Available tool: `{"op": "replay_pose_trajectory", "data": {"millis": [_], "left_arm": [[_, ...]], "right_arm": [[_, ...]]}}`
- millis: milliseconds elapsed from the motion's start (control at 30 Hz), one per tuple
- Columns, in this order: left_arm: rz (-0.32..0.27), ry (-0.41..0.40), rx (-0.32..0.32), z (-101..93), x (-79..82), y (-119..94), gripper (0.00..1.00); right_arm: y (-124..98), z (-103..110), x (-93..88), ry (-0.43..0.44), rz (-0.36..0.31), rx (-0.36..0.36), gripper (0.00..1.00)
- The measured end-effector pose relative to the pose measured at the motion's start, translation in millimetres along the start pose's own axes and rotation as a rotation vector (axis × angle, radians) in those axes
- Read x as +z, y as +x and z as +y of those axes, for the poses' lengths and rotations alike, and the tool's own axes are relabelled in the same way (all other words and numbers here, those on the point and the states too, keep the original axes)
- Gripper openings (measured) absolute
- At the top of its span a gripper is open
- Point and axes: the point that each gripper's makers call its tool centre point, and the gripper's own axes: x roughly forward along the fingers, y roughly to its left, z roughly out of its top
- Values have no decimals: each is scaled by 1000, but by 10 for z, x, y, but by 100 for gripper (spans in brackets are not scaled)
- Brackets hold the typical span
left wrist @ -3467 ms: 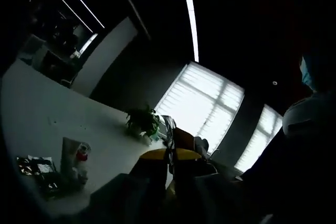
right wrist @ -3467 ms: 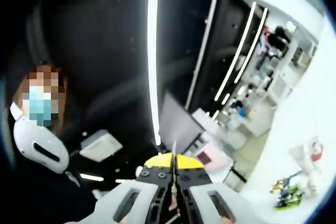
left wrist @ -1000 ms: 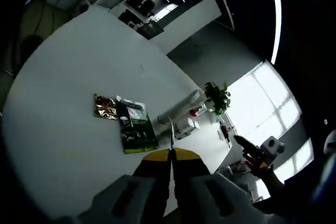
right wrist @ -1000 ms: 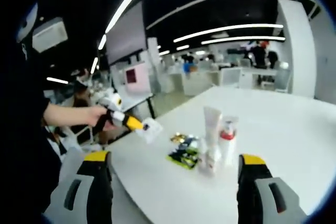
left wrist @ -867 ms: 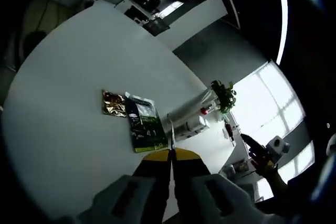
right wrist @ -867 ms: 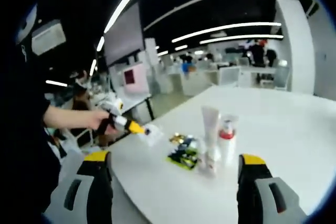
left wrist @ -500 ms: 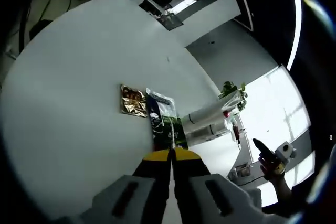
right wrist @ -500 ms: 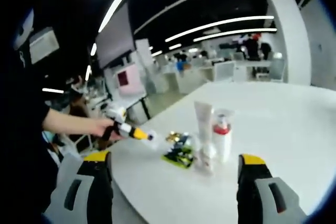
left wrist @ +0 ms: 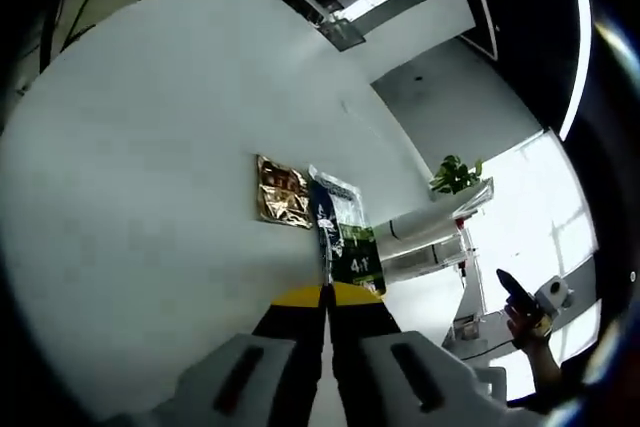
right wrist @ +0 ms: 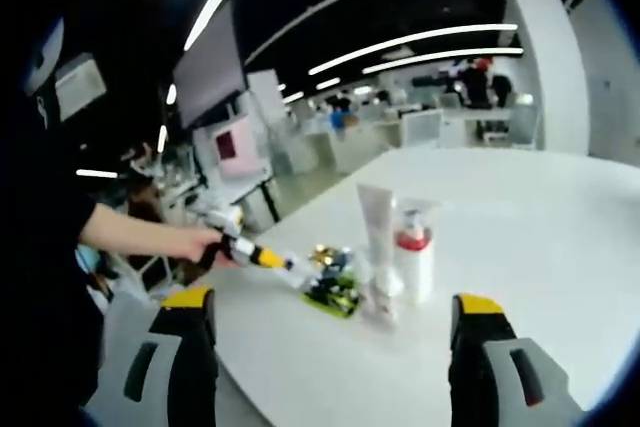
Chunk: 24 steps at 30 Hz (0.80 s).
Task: Arrange the skincare products in the storage area until every visible bottle or jar stands upright without overlapping.
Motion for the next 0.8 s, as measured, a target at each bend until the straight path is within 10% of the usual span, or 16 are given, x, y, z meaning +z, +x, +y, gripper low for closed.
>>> {"op": "replay_pose_trajectory", "data": {"millis": [800], "left_arm": [[50, -43, 56, 265, -71, 160, 0]], "right_arm": [[57, -68, -177, 5, 64, 5, 97]]}}
